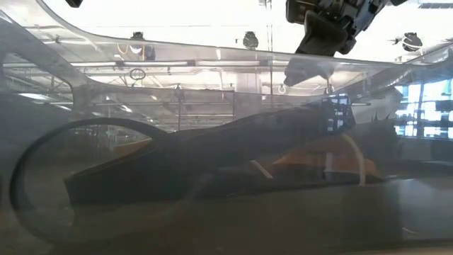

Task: Pick and place rubber bands into bin
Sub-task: Put the bottom orange rubber band into the bin

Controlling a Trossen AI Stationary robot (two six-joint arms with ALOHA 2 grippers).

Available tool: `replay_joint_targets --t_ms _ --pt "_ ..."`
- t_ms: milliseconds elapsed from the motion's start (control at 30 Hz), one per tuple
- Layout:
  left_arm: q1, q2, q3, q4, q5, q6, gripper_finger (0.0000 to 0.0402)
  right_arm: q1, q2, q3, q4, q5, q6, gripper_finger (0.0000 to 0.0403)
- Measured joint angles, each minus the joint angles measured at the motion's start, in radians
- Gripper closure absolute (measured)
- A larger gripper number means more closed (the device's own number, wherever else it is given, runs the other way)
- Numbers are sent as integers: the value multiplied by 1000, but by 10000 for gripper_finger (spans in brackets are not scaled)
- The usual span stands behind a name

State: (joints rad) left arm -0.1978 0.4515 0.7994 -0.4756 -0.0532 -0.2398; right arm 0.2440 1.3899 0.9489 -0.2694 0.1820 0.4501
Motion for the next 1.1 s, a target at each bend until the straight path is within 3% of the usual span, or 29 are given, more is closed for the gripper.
replay_joint_targets --t_ms 233,467,567,733,1100 --pt "0 0 0 0 0 10 240 0 0 0 4 -3 -163 223" --pt "0 0 0 0 0 35 240 6 -1 -45 20 0 -302 218" --pt "0 0 0 -1 1 35 240 18 0 -105 49 -3 -298 226" --pt "0 0 0 -13 1 35 240 42 29 -215 254 -3 -265 235" --pt "0 0 0 -78 1 35 240 61 219 -220 330 -4 -252 238"
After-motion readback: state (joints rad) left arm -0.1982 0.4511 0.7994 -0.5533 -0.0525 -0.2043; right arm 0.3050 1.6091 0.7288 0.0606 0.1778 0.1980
